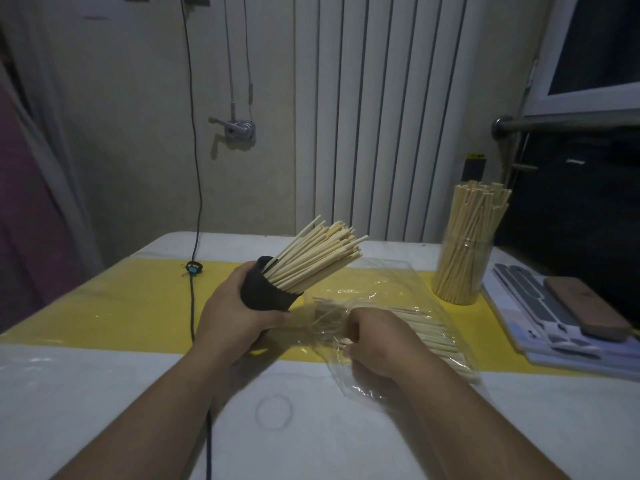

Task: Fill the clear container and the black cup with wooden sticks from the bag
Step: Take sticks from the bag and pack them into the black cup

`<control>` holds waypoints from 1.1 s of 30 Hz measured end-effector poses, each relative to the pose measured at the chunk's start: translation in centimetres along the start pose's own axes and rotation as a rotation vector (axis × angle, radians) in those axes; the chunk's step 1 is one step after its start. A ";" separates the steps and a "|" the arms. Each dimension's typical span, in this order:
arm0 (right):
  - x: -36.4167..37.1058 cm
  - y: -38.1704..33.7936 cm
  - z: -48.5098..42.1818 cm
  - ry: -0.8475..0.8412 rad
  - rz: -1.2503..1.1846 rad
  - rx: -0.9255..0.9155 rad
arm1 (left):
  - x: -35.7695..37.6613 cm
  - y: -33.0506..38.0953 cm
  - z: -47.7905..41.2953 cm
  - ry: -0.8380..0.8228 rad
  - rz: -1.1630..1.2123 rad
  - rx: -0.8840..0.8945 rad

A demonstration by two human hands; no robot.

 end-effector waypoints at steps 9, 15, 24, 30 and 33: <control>0.3 -0.2 -0.1 -0.040 0.099 -0.015 | 0.0 -0.2 -0.1 0.009 0.006 0.000; 0.4 -0.1 -0.1 -0.071 0.086 -0.018 | 0.0 -0.2 -0.1 0.011 -0.004 0.001; 0.4 -1.1 0.5 -0.044 0.288 -0.093 | -0.1 0.0 0.1 0.016 -0.013 0.002; -1.0 -0.6 1.0 -0.022 0.237 -0.060 | 0.0 -0.1 0.0 0.009 0.001 -0.007; -1.8 -0.8 1.3 -0.033 0.218 -0.070 | -0.1 -0.1 0.0 0.020 0.003 -0.013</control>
Point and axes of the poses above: each hand's wrist, its own z-axis away from the middle knuckle, its own x-axis out of the palm, y = z × x, the point moved 6 cm from there along -z, towards the middle knuckle, and after that the axes turned 11 degrees about z, right-handed, at the moved point
